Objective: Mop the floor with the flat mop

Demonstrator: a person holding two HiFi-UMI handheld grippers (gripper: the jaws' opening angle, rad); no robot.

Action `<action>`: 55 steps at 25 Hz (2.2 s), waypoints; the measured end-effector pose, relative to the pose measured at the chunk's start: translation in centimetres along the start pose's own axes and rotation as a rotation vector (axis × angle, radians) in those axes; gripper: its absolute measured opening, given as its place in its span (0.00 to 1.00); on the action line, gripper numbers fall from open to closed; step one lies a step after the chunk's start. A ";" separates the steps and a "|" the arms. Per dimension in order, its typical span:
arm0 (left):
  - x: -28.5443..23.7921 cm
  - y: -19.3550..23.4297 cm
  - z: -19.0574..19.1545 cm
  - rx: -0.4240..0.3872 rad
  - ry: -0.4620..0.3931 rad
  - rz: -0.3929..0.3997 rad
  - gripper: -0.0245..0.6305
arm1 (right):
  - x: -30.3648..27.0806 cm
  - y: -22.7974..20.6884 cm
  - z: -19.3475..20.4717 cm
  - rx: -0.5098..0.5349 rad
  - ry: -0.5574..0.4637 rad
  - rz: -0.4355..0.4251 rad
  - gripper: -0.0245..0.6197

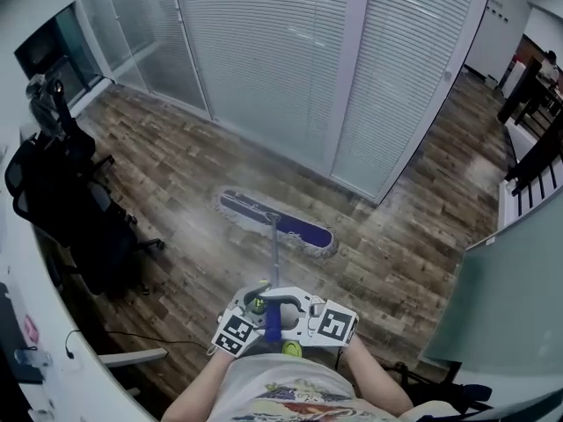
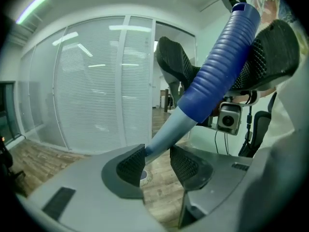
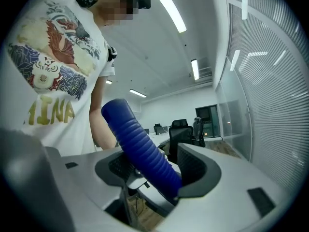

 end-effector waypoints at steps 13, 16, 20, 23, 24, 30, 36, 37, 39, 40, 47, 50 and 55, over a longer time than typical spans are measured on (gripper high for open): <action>-1.8 -3.8 -4.5 -0.363 -0.145 0.010 0.26 | 4.1 -0.8 -1.3 0.007 -0.124 0.064 0.43; -2.4 -2.9 -5.4 -0.327 -0.173 0.033 0.26 | 4.4 -2.2 -2.1 -0.007 -0.166 0.080 0.43; -3.0 -1.3 -5.3 -0.294 -0.176 0.061 0.26 | 3.6 -3.4 -1.0 0.017 -0.072 0.010 0.43; -4.1 0.4 -4.5 -0.282 -0.137 0.063 0.26 | 2.9 -4.8 0.5 0.020 -0.003 -0.024 0.43; -4.6 1.1 -4.4 -0.279 -0.127 0.062 0.26 | 2.7 -5.6 0.9 0.016 0.004 -0.020 0.43; -6.7 9.0 -5.6 -0.249 -0.133 0.071 0.26 | -0.5 -13.4 0.3 0.011 -0.040 0.030 0.43; -9.3 19.0 -7.9 -0.227 -0.154 0.099 0.26 | -4.3 -23.3 -0.9 0.006 -0.040 0.054 0.43; -9.8 20.7 -8.1 -0.225 -0.152 0.102 0.26 | -5.1 -24.9 -0.7 0.007 -0.029 0.055 0.43; -10.8 23.9 -8.3 -0.221 -0.148 0.105 0.26 | -6.4 -28.0 -0.3 -0.005 -0.014 0.063 0.43; -11.4 25.5 -8.3 -0.219 -0.148 0.107 0.26 | -7.0 -29.6 -0.1 -0.020 -0.011 0.072 0.44; -15.9 38.0 -10.5 -0.208 -0.169 0.107 0.26 | -11.1 -42.3 -0.1 -0.076 -0.018 0.130 0.44; -18.2 42.2 -11.8 -0.213 -0.166 0.111 0.26 | -11.8 -47.3 -0.3 -0.089 -0.015 0.153 0.44; -19.4 45.6 -11.7 -0.234 -0.142 0.136 0.26 | -13.1 -50.7 0.4 -0.121 -0.004 0.182 0.44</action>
Point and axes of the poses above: the fingertips, and each gripper's own axes: x backward along the fingers, y to its left, z out of its underside, the point moved 1 cm from there along x, backward along the fingers, and after that the axes turned 1 degree about z, right-handed, at the moved point
